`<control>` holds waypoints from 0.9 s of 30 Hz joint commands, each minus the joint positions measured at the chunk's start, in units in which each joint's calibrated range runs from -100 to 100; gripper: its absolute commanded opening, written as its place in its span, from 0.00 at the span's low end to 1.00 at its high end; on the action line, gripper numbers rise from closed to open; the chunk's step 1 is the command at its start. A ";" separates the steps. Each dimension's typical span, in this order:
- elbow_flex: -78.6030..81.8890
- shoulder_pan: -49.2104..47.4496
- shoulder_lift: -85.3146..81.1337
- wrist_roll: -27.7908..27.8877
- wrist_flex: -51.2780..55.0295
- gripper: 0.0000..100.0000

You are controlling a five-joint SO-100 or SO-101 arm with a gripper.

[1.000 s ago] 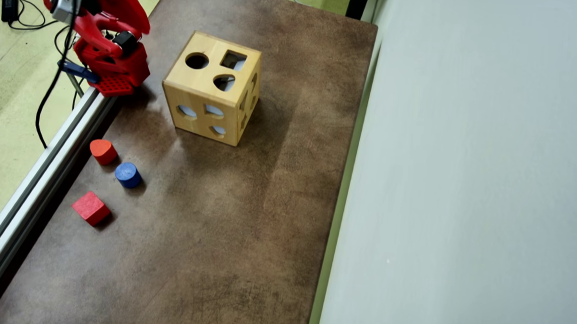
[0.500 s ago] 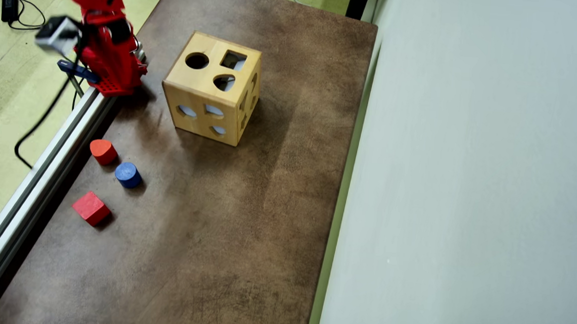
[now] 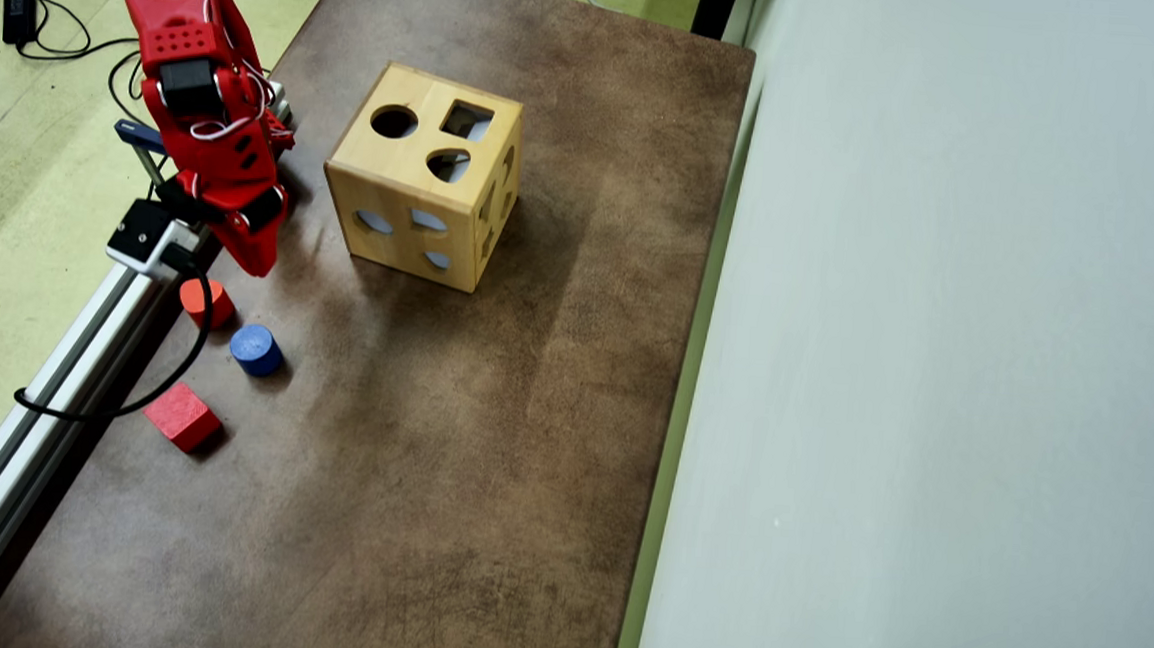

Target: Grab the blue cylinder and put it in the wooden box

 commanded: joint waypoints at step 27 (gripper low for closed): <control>7.97 6.43 0.68 0.29 -9.36 0.21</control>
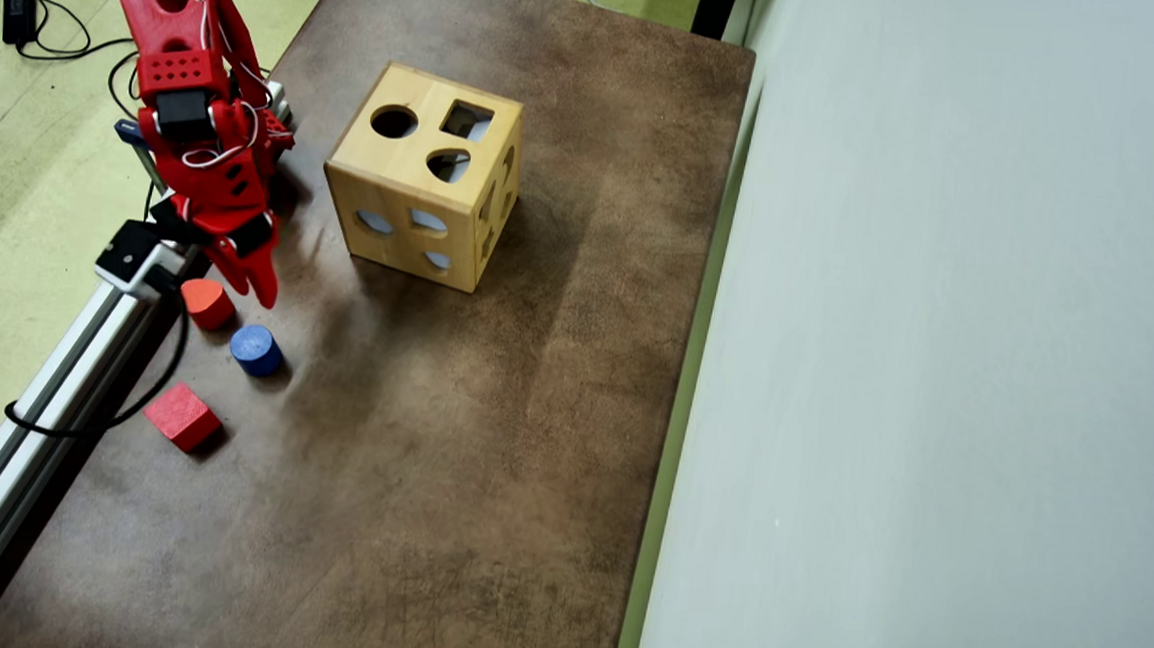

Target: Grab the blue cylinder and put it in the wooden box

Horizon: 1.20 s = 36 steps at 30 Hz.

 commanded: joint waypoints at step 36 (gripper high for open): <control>-1.95 5.35 22.42 0.29 -9.82 0.34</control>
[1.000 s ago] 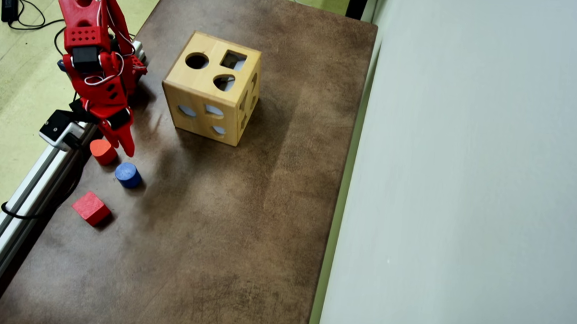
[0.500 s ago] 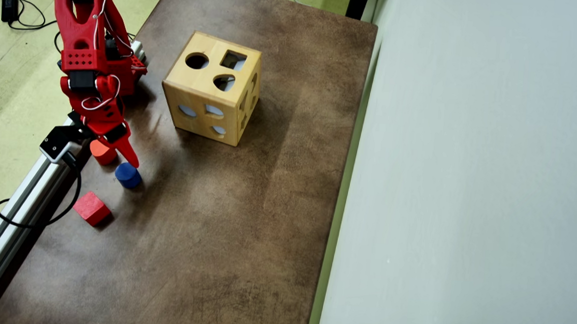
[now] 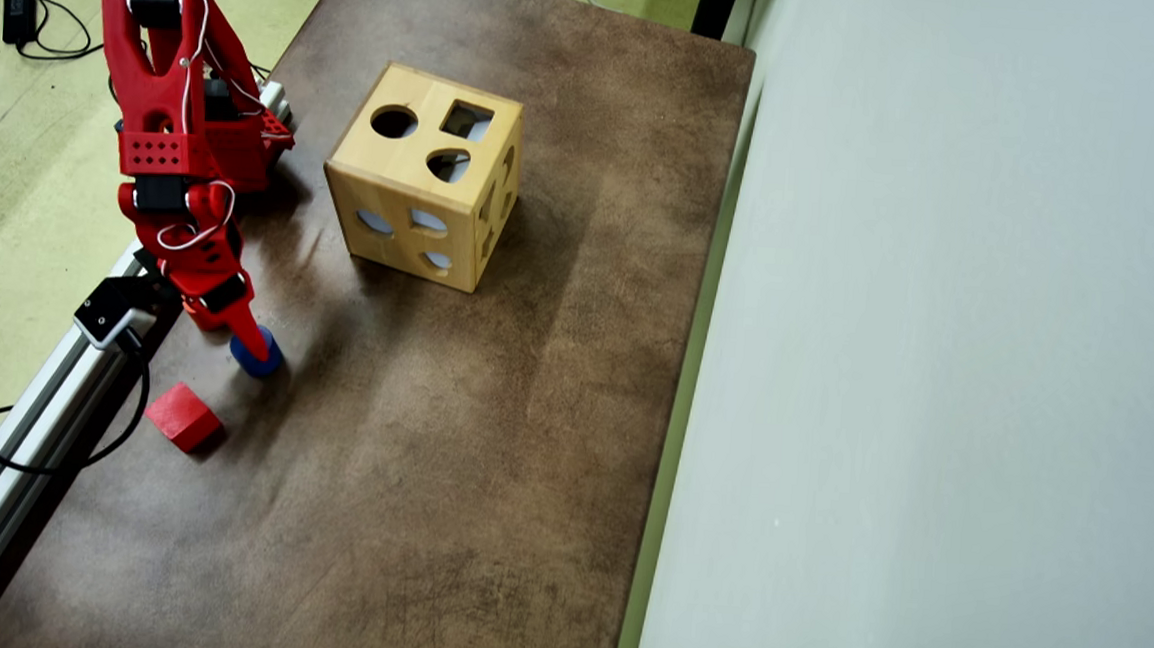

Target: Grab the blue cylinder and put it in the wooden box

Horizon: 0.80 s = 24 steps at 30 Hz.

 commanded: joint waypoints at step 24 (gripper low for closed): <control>-5.61 -1.51 6.84 2.05 -3.75 0.34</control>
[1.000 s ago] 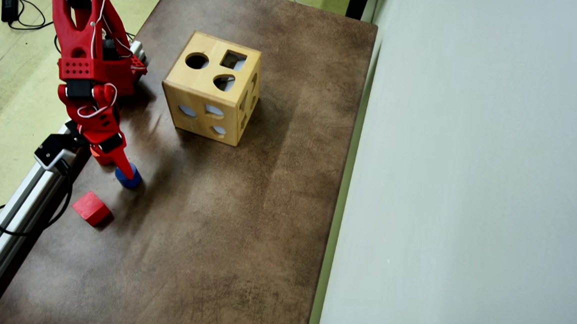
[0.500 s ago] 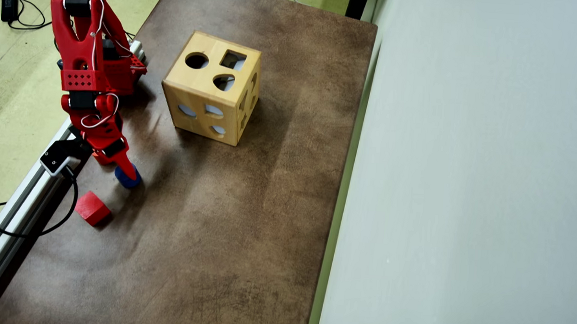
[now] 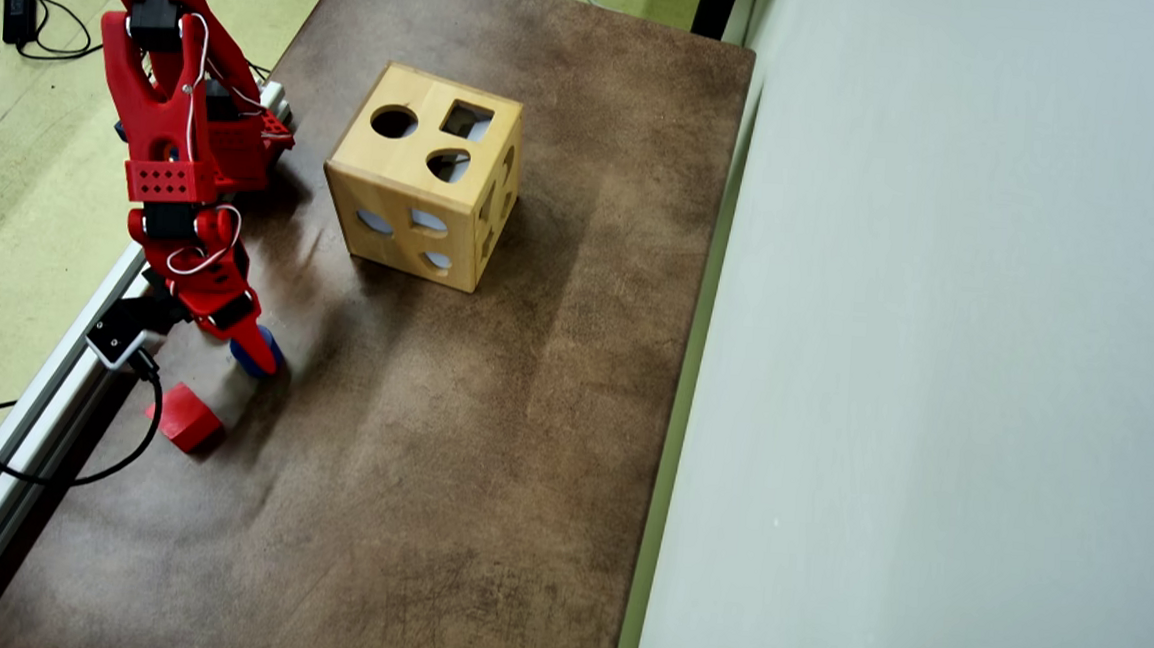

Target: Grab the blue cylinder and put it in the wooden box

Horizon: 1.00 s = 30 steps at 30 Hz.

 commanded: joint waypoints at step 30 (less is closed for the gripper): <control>-6.21 0.16 6.26 -0.10 -0.76 0.34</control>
